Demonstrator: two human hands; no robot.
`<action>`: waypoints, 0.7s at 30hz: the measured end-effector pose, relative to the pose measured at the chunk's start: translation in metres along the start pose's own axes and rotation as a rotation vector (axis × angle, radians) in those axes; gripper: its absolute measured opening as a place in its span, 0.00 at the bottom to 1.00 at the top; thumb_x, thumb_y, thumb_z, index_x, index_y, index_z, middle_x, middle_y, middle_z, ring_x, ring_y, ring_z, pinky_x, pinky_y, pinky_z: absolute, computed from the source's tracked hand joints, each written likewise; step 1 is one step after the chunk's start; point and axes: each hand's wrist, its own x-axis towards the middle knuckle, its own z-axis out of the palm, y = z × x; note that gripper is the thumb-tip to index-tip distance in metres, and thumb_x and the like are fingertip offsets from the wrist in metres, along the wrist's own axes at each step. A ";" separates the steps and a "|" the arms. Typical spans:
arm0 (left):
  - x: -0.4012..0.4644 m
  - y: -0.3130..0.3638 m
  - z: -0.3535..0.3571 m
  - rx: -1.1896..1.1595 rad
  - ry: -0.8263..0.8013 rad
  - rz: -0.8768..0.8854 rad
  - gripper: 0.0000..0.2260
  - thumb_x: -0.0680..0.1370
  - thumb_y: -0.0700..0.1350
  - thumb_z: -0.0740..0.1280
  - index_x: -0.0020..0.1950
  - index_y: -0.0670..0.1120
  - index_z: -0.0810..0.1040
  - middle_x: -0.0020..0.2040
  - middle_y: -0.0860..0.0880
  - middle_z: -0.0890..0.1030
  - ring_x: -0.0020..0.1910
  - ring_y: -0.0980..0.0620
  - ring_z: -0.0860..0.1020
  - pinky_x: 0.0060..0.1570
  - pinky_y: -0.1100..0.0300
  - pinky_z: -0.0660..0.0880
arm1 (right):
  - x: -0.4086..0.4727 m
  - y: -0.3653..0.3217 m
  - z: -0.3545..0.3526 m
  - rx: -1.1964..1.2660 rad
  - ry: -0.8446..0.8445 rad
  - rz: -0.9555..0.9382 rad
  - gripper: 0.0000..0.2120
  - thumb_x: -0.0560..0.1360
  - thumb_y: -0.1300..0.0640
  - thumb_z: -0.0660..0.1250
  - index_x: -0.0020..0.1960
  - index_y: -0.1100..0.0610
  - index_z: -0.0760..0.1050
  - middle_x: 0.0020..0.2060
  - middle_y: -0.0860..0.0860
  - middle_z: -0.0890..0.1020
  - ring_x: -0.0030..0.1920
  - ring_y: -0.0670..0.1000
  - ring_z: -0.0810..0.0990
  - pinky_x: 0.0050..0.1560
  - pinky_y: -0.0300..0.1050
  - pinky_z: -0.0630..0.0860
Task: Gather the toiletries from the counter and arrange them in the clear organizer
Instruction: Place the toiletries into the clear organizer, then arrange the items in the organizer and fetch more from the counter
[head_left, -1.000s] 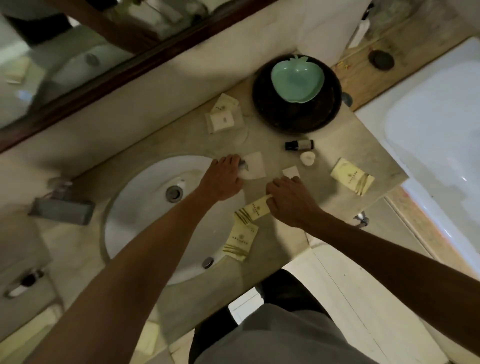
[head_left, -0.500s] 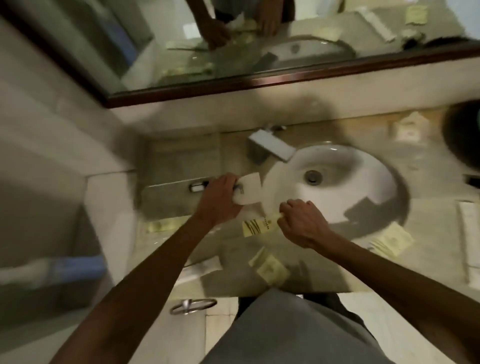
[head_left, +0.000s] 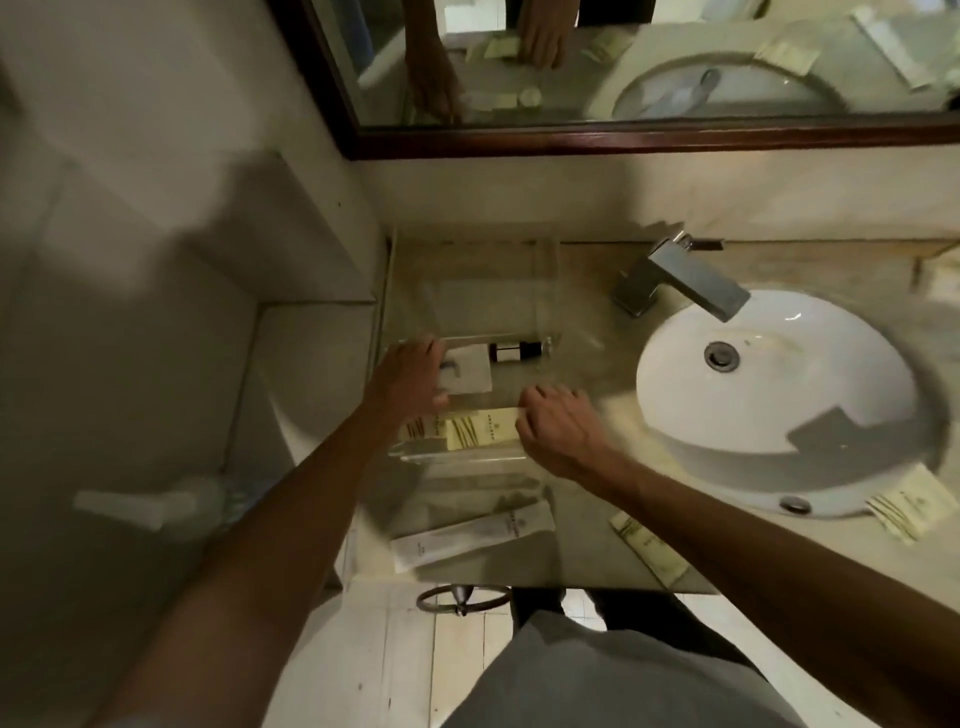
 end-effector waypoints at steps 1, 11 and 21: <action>0.003 0.000 0.000 0.016 0.013 0.000 0.31 0.64 0.57 0.75 0.62 0.48 0.70 0.59 0.47 0.73 0.56 0.46 0.74 0.56 0.51 0.70 | 0.000 0.000 0.001 -0.003 0.007 0.006 0.10 0.81 0.47 0.52 0.48 0.50 0.68 0.44 0.49 0.73 0.43 0.48 0.71 0.50 0.46 0.71; 0.007 -0.017 0.016 0.015 0.135 -0.113 0.18 0.72 0.51 0.73 0.59 0.46 0.76 0.56 0.45 0.75 0.55 0.45 0.73 0.55 0.52 0.71 | 0.037 -0.007 0.019 -0.017 0.085 0.022 0.09 0.80 0.47 0.54 0.49 0.51 0.69 0.46 0.49 0.73 0.46 0.48 0.71 0.53 0.45 0.71; -0.014 -0.026 0.036 -0.120 0.226 -0.022 0.12 0.77 0.49 0.66 0.57 0.45 0.75 0.55 0.44 0.77 0.54 0.44 0.74 0.52 0.49 0.73 | 0.079 -0.027 0.048 -0.140 0.099 -0.086 0.24 0.77 0.50 0.66 0.70 0.54 0.66 0.66 0.55 0.70 0.65 0.55 0.68 0.67 0.55 0.68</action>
